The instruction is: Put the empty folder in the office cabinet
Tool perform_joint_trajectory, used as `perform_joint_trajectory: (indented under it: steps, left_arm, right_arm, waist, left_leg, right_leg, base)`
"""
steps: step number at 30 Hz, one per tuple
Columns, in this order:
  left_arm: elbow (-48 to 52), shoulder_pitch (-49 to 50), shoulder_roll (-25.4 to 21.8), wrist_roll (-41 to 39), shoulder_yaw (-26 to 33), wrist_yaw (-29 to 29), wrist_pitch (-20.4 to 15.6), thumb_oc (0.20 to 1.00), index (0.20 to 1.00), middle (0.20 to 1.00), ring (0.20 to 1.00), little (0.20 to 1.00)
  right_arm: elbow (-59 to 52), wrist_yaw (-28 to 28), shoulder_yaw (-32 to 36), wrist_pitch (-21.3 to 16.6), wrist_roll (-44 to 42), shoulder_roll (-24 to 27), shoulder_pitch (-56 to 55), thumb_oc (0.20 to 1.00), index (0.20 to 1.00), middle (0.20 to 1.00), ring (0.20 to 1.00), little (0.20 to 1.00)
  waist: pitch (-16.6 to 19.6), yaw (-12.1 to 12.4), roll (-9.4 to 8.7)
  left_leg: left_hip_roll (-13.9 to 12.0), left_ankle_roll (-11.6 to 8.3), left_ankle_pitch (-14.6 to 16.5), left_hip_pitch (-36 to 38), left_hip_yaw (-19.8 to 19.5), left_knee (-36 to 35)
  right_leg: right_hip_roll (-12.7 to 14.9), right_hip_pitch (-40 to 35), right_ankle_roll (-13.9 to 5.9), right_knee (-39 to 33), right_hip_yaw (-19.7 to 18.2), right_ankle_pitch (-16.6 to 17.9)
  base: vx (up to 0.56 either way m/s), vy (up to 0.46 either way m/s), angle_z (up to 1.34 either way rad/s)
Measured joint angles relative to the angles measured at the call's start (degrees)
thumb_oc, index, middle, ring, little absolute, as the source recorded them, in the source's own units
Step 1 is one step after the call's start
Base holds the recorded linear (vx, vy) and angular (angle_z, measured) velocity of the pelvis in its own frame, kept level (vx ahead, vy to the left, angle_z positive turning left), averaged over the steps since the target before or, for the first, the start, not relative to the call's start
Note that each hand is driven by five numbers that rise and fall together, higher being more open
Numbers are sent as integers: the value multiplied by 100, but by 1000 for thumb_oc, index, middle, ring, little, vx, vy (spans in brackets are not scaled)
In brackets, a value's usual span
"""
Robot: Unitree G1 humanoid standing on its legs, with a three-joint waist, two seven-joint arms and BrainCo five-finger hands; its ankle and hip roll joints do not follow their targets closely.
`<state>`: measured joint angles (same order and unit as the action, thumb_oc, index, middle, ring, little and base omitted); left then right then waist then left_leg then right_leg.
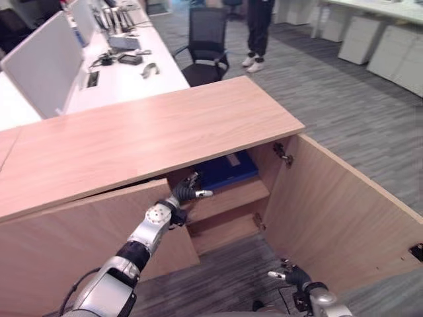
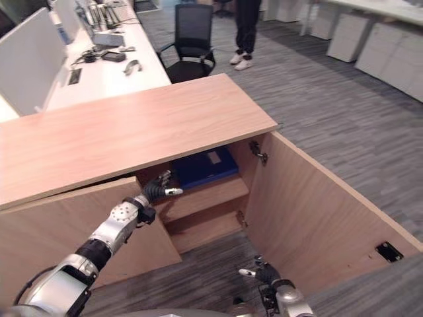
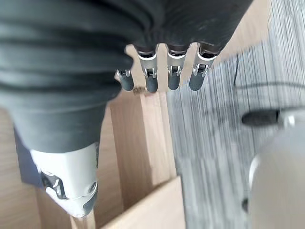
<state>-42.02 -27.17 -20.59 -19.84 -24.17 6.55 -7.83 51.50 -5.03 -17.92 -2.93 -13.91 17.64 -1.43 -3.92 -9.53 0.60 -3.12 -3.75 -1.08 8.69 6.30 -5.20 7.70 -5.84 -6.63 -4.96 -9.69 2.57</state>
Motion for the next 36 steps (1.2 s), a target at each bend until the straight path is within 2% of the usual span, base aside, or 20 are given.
perform_joint_trajectory:
  steps: [6,10,13,14,15,16,17,18,20,21,22,23,24,25,28,29,30,31,35,36]
  left_arm:
    - [10,159,-56,-3,227,-49,-77,1000,1000,1000,1000,1000]
    - [697,1147,-4,-1,453,-84,-108,1000,1000,1000,1000,1000]
    - [738,1504,32,-3,391,-40,-86,1000,1000,1000,1000,1000]
    - [743,1588,26,-15,355,-23,-78,1000,1000,1000,1000,1000]
    - [750,1641,4,-30,328,28,-55,1000,1000,1000,1000,1000]
    - [792,1674,3,-79,331,95,16,1000,1000,1000,1000,1000]
    - [810,1741,51,-164,333,144,65,1000,1000,1000,1000,1000]
    - [860,1823,63,-204,339,179,76,1000,1000,1000,1000,1000]
    - [906,2019,-1,-228,382,218,75,1000,1000,1000,1000,1000]
    - [904,2272,-80,-231,415,229,88,1000,1000,1000,1000,1000]
    - [868,2504,-199,-228,398,295,143,1000,1000,1000,1000,1000]
    - [796,2629,-251,-228,412,315,172,1000,1000,1000,1000,1000]
    - [782,2723,-201,-229,420,316,179,1000,1000,1000,1000,1000]
    - [783,2942,-83,-228,433,364,174,1000,1000,1000,1000,1000]
    - [766,3400,209,-231,559,447,182,1000,1000,1000,1000,1000]
    - [754,3435,267,-241,642,471,179,1000,1000,1000,1000,1000]
    - [737,3433,280,-245,633,511,199,1000,1000,1000,1000,1000]
    - [725,3453,375,-243,634,544,209,1000,1000,1000,1000,1000]
    - [702,3421,430,-241,643,538,237,1000,1000,1000,1000,1000]
    - [542,3347,499,-241,647,533,224,1000,1000,1000,1000,1000]
  right_arm:
    - [39,-1,88,-1,1,-83,-7,1000,1000,1000,1000,1000]
    - [217,4,418,1,3,-107,-23,1000,1000,1000,1000,1000]
    - [323,34,534,95,4,-138,1,1000,1000,1000,1000,1000]
    - [383,60,559,104,3,-162,105,1000,1000,1000,1000,1000]
    - [536,87,572,110,2,-206,383,1000,1000,1000,1000,1000]
    - [548,109,598,106,0,-225,498,1000,1000,1000,1000,1000]
    - [549,114,659,105,-1,-240,518,1000,1000,1000,1000,1000]
    - [550,115,674,107,-2,-240,516,1000,1000,1000,1000,1000]
    - [588,112,682,102,-1,-249,557,1000,1000,1000,1000,1000]
    - [729,115,689,104,-2,-267,642,1000,1000,1000,1000,1000]
    - [726,114,688,102,-2,-285,642,1000,1000,1000,1000,1000]
    - [735,116,688,100,-3,-298,630,1000,1000,1000,1000,1000]
    - [772,120,692,104,-2,-255,612,1000,1000,1000,1000,1000]
    - [774,126,715,106,-6,-152,537,1000,1000,1000,1000,1000]
    - [776,140,733,101,-16,96,217,1000,1000,1000,1000,1000]
    - [771,133,730,97,-17,118,134,1000,1000,1000,1000,1000]
    - [770,133,723,97,-19,157,-20,1000,1000,1000,1000,1000]
    - [764,135,767,80,-19,321,-64,1000,1000,1000,1000,1000]
    - [785,142,857,94,-19,428,-41,1000,1000,1000,1000,1000]
    - [931,141,861,91,-20,451,26,1000,1000,1000,1000,1000]
  waist:
    - [17,67,-29]
    - [36,178,-62]
    - [27,335,-115]
    - [-25,481,-99]
    - [-164,703,-53]
    - [-239,722,12]
    - [-251,727,95]
    - [-261,793,184]
    - [-255,1042,207]
    - [-237,1193,193]
    - [-194,1239,117]
    - [-170,1262,44]
    - [-138,1275,107]
    - [-51,1241,277]
    - [100,1156,464]
    - [145,1110,448]
    - [186,1116,374]
    - [251,947,519]
    - [158,811,666]
    - [119,770,691]
  left_leg:
    - [59,44,45,48,231,-53]
    - [55,68,72,24,307,-54]
    - [54,79,62,-34,355,-52]
    - [17,65,14,-49,477,-19]
    - [-69,91,-18,-50,745,1]
    - [-164,188,-45,-125,812,4]
    - [-207,240,-30,-142,793,3]
    - [-260,238,-34,-139,830,6]
    - [-327,195,-77,-110,1049,11]
    - [-390,124,-123,-91,1236,39]
    - [-402,80,-152,-111,1323,82]
    - [-407,29,-183,-116,1377,96]
    - [-498,-41,-251,-155,1408,112]
    - [-683,-78,-322,-187,1445,147]
    - [-1125,-90,-518,-304,1476,632]
    - [-1218,-171,-650,-446,1337,796]
    - [-1250,-270,-736,-560,1270,783]
    - [-1168,-322,-872,-519,1328,580]
    - [-1343,-483,-980,-440,1379,701]
    - [-1382,-672,-1103,-425,1352,787]
  right_leg:
    - [54,86,-130,2,-64,47]
    - [75,219,-183,54,-63,24]
    - [45,423,-197,276,-24,51]
    - [33,596,-213,471,332,114]
    - [-6,827,-170,565,1164,423]
    - [133,883,-70,669,2076,325]
    - [331,918,22,1252,2626,89]
    - [481,943,-139,1772,2633,-121]
    - [883,960,-385,2689,2642,-539]
    - [1124,864,-519,2871,2693,-715]
    - [1327,549,-558,2533,2889,-695]
    - [1310,236,-663,1988,2949,-648]
    - [1129,83,-587,1620,3107,-741]
    - [871,28,-526,1292,3084,-758]
    - [335,-327,-186,465,2900,-412]
    - [250,-326,-147,363,2910,-381]
    - [124,-364,37,116,2797,-238]
    - [11,-319,44,55,2825,-236]
    - [-126,-343,134,-4,2592,-135]
    - [-135,-296,133,-23,2469,-157]
  base:
    - [-5,107,-14]
    - [-23,62,-8]
    - [-147,-10,-12]
    - [-226,-9,-68]
    - [-149,-9,-75]
    - [-135,-26,-50]
    - [-108,-41,-12]
    - [-154,-55,-11]
    - [-129,-87,-57]
    - [-114,-137,-87]
    - [-104,-167,-84]
    - [-112,-287,-58]
    - [-108,-316,-49]
    - [-112,-320,-42]
    - [-103,-295,-46]
    - [-118,-259,-33]
    - [-147,-302,-13]
    - [-148,-300,-24]
    - [-92,-110,-31]
    - [-121,-76,-47]
